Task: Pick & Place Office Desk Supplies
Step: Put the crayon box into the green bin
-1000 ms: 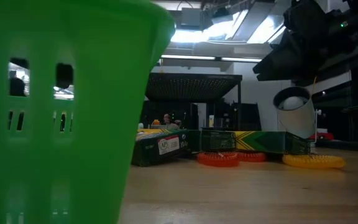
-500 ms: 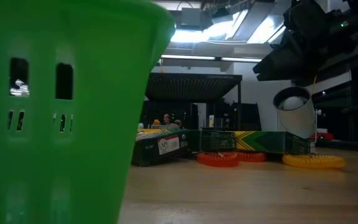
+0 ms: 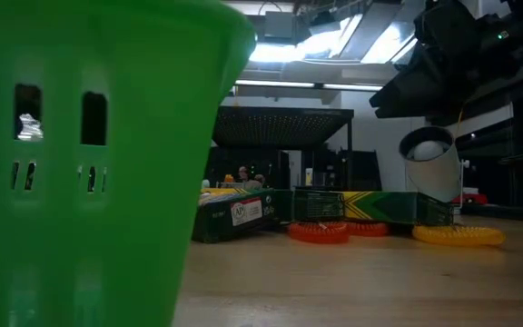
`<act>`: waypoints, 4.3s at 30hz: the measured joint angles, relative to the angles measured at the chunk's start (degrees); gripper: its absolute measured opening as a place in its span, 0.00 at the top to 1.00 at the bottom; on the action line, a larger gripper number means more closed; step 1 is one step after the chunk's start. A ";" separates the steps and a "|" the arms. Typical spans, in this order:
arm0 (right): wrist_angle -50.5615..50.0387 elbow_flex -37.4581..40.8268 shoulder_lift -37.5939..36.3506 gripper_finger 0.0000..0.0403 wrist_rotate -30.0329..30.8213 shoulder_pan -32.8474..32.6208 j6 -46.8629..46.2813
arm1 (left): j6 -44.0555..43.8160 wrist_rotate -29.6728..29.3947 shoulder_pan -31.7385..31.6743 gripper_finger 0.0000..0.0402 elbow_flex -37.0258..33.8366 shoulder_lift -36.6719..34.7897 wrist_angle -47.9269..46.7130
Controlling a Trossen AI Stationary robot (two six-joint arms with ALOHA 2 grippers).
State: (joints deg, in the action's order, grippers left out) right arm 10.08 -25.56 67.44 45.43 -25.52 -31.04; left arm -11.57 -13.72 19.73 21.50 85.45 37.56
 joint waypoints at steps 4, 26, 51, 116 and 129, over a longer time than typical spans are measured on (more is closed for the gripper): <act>0.72 0.00 0.00 0.51 0.00 0.00 0.04 | 2.39 0.02 -0.88 0.99 1.46 0.00 1.57; 2.35 0.00 0.00 0.51 -1.55 0.00 0.22 | -17.88 3.82 -6.93 0.60 6.61 0.00 -14.78; 4.01 0.00 -0.02 0.51 -2.98 -0.02 2.09 | -13.29 7.61 -9.07 0.96 12.26 10.13 -11.84; 10.04 0.00 -0.02 0.51 -9.05 -0.09 6.00 | -20.19 1.54 -10.59 0.64 17.07 -1.67 -37.57; 10.26 0.00 -0.02 0.51 -9.19 -0.07 6.01 | -21.73 2.63 -13.11 0.60 17.03 4.76 -33.99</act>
State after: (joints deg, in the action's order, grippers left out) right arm 20.34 -25.56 67.42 36.24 -25.58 -25.04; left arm -33.30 -11.09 6.62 38.52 90.21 3.57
